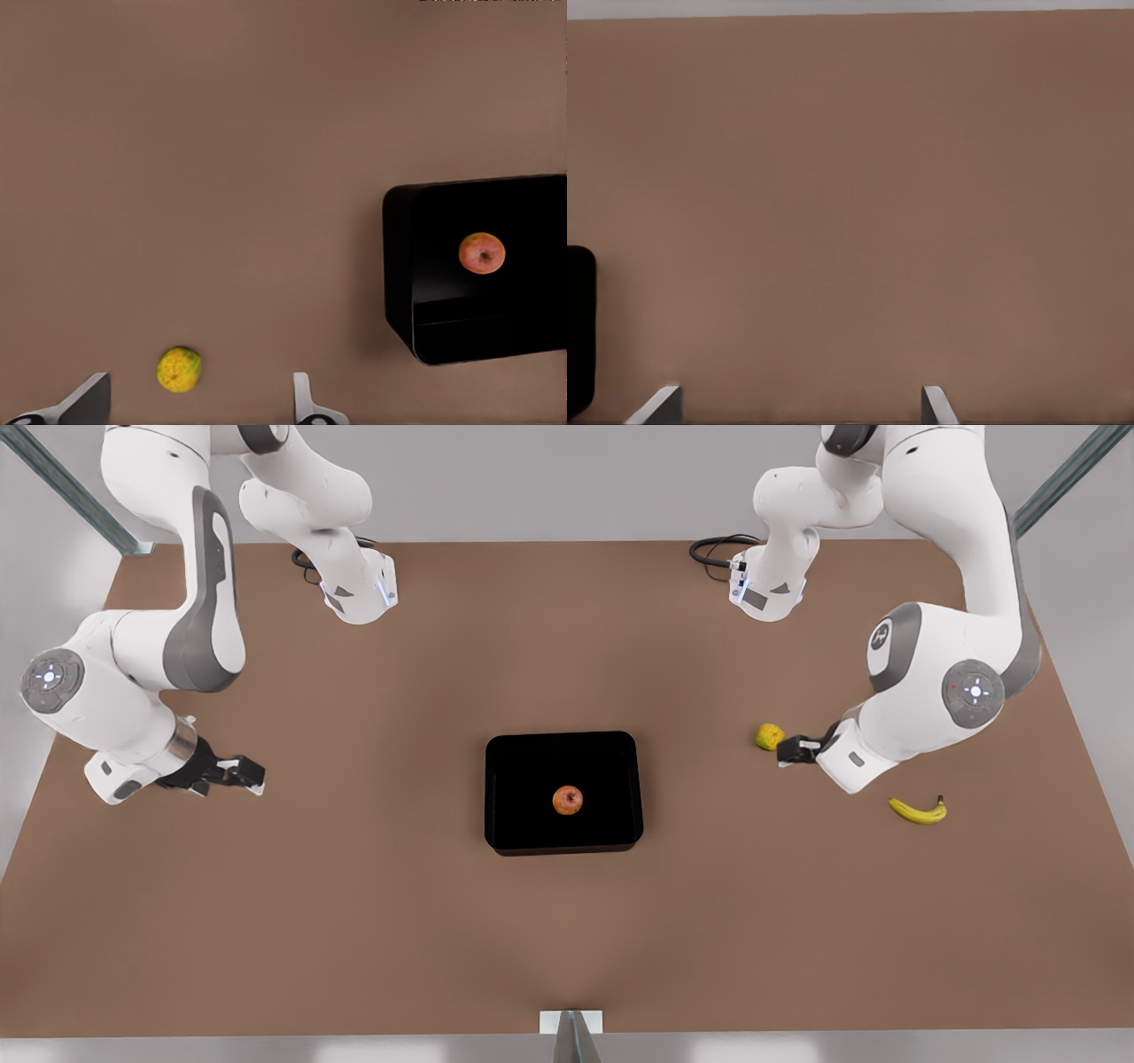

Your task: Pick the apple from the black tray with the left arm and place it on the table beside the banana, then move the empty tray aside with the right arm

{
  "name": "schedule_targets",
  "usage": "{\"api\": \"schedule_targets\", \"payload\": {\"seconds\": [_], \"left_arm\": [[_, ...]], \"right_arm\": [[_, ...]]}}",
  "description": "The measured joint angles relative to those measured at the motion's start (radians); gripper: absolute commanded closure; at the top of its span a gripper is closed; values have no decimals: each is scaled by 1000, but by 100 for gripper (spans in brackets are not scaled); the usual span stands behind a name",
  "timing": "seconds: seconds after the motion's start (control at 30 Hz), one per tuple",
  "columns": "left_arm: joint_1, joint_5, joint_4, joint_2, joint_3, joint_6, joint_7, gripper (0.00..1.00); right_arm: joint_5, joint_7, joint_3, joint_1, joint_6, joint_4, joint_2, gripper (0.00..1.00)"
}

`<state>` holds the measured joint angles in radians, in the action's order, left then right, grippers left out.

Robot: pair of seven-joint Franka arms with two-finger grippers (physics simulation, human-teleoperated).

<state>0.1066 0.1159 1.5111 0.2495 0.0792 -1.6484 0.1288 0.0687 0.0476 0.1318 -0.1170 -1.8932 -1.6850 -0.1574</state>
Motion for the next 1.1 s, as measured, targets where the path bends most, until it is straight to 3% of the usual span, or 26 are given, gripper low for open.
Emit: {"api": "schedule_targets", "payload": {"seconds": [0.17,0.3,0.4,0.5,0.63,1.1], "left_arm": [[52,-5,-39,43,5,-59,9,0],[346,-48,-232,235,28,-124,128,0],[503,-143,-266,337,30,-167,251,0],[540,-196,-303,433,29,-246,381,0],[562,-241,-481,613,-6,-345,526,0],[624,-350,-307,649,-11,-482,848,0]], "right_arm": [[-12,-10,0,-22,-38,-25,32,0],[-16,-17,0,-16,-91,-13,-77,0],[-17,-21,0,-17,-134,11,-138,0],[-17,-25,0,-17,-155,32,-121,0],[-18,-29,1,-16,-150,40,-84,0],[-19,-39,1,-16,-143,40,-83,0]]}}
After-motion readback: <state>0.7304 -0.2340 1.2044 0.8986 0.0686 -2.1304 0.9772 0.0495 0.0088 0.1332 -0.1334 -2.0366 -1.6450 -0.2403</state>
